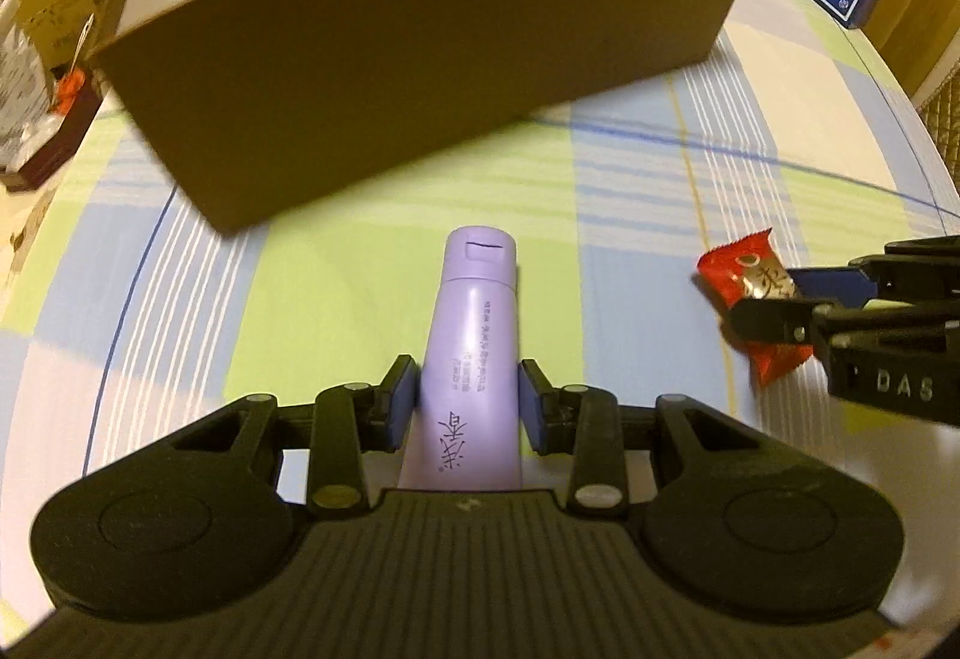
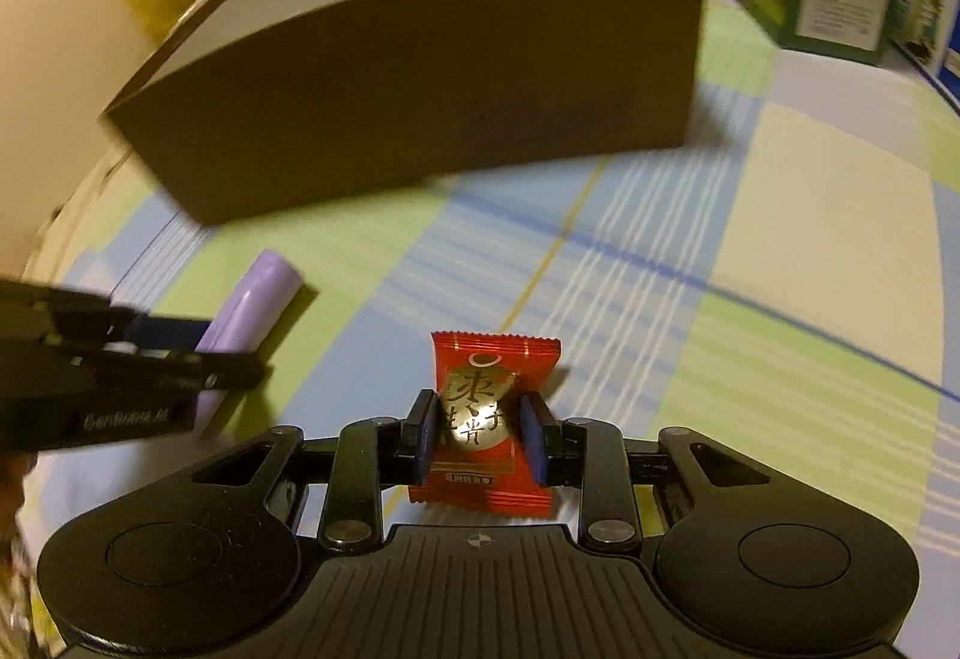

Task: Organize objects
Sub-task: 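Grasp the purple tube with the left tool while the right tool grasps the red candy, then carry the purple tube with the left tool while the right tool carries the candy into the box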

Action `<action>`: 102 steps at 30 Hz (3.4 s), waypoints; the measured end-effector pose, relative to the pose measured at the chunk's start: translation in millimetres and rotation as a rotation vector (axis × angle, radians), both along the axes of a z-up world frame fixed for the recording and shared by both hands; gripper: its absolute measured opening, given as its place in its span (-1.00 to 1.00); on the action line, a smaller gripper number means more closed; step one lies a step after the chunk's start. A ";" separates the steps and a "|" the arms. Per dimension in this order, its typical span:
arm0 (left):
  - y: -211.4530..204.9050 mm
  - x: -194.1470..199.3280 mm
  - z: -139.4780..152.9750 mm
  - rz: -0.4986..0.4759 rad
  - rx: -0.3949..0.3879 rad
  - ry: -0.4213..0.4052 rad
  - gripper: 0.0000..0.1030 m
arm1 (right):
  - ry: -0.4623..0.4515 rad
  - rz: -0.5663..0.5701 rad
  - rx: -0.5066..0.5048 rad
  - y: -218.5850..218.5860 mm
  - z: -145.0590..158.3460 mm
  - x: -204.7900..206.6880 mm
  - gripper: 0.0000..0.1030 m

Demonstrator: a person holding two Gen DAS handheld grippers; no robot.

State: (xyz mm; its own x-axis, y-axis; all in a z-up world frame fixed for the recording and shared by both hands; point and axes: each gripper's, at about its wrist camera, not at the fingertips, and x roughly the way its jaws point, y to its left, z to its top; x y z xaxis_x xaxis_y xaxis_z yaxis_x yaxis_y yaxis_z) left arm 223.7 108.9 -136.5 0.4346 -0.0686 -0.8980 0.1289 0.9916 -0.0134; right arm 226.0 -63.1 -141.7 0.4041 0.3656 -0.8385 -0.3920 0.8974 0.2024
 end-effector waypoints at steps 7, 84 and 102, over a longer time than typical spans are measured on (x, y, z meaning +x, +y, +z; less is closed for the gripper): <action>-2.5 -34.7 4.7 0.032 -0.021 0.038 -0.39 | -0.013 0.098 -0.025 7.5 -0.5 -28.4 -0.47; 50.6 44.9 161.4 0.084 -0.047 -0.366 -0.45 | -0.352 0.108 0.200 64.5 130.7 67.0 -0.46; 78.6 117.0 135.8 0.129 -0.042 -0.301 -0.45 | -0.313 0.050 0.210 94.5 118.7 131.4 -0.47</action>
